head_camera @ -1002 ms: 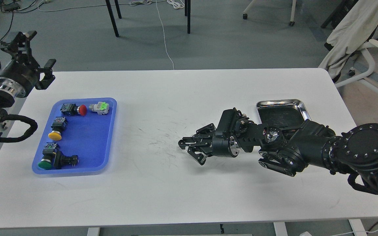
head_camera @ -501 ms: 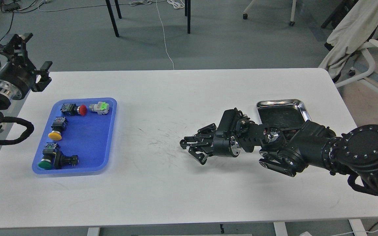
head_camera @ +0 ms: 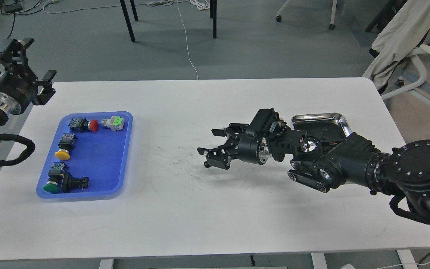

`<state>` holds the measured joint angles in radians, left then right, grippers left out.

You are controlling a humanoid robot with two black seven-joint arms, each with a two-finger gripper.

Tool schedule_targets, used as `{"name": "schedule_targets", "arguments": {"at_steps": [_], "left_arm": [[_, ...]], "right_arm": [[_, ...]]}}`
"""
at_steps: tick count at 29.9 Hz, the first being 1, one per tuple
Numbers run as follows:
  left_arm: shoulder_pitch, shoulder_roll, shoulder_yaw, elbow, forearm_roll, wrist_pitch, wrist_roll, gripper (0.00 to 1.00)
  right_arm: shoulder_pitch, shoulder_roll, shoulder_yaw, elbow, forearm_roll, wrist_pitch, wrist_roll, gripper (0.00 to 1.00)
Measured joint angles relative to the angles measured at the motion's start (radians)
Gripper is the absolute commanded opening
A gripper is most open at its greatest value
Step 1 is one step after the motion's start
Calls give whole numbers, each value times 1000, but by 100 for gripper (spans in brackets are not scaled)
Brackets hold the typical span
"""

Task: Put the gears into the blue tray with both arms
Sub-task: 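Release the black part on the table and raise the right arm, then reach the left gripper from the blue tray toward the black part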

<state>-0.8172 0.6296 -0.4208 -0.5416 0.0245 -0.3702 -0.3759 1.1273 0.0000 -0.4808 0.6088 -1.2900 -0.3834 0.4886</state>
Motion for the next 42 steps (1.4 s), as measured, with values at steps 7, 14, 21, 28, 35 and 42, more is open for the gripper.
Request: {"name": "schedule_targets", "arguments": {"at_steps": [7,14,21,28,35,42], "left_arm": [[12,5,12,-41,20,-1,0,99],[27,64,11,-233,179,17,-4,99],[30,116,11,-428,332,62,-4,99],[56,147,43,-609,537,152,-3,99],[71,142,183,-738,764,293,-3,98],[77,107,226,-796,804,336,-1,99]], "right_arm": [[103,0,52,-81,261,2,0,88],[167,-3,70,-112,537,3,0,88],[162,-125,187,-114,683,32,0,90],[131,-265,348,-114,837,97,-3,92],[91,-372,417,-102,1026,126,-19,93],[62,-437,435,-97,1165,165,-37,94]]}}
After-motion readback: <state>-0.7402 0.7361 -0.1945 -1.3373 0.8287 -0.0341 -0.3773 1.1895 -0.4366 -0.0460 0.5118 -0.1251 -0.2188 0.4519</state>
